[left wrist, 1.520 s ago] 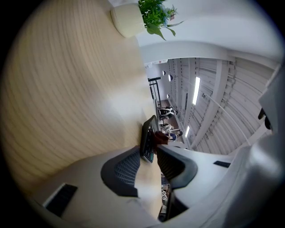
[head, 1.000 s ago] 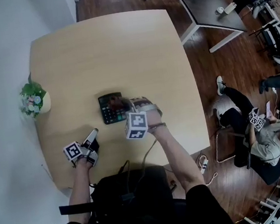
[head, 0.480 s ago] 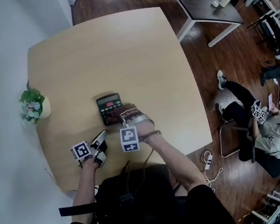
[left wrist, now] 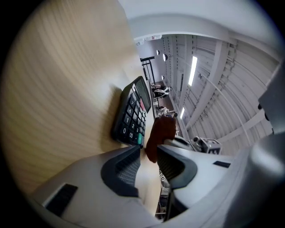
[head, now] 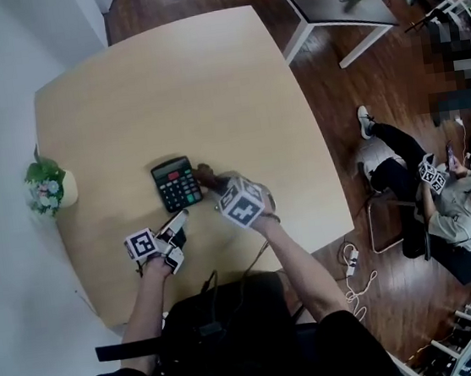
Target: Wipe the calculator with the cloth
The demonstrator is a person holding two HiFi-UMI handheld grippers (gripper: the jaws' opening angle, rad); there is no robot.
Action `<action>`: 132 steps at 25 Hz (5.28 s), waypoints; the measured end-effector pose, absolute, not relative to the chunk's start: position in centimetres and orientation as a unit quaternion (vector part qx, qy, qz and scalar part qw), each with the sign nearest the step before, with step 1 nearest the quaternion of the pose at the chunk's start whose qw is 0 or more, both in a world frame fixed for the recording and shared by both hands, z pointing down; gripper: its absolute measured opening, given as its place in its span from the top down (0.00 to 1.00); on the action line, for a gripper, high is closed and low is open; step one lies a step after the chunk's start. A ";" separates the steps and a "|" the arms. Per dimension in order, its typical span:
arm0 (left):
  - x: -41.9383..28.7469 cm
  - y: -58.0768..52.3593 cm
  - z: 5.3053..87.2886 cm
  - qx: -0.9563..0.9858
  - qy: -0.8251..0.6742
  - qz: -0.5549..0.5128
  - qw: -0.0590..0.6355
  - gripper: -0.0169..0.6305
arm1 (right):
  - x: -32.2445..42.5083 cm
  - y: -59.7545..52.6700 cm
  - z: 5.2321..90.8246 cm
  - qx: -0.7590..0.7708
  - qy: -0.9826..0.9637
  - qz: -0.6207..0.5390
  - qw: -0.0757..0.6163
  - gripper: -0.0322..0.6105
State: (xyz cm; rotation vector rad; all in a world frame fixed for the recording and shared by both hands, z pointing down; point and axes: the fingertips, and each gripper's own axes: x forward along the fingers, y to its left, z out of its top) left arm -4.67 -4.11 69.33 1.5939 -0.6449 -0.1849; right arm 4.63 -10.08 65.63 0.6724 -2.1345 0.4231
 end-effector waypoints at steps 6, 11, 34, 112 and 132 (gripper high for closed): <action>-4.3 -5.0 70.3 0.692 -0.302 -0.069 0.652 0.80 | 2.8 -19.9 65.8 0.337 -0.851 0.297 0.272 0.84; -3.8 -4.7 70.2 0.675 -0.297 -0.076 0.671 0.82 | 0.8 -18.6 67.2 0.303 -0.849 0.366 0.231 0.84; -3.9 -5.0 69.9 0.683 -0.297 -0.085 0.661 0.83 | 1.4 -21.4 65.5 0.348 -0.837 0.348 0.239 0.84; -4.1 -1.0 67.2 0.736 -0.239 -0.167 0.611 0.89 | 0.8 -1.1 66.7 0.253 -0.848 0.365 0.287 0.84; -4.4 -1.2 67.2 0.727 -0.247 -0.184 0.613 0.92 | -2.2 -12.0 65.2 0.256 -0.874 0.297 0.286 0.85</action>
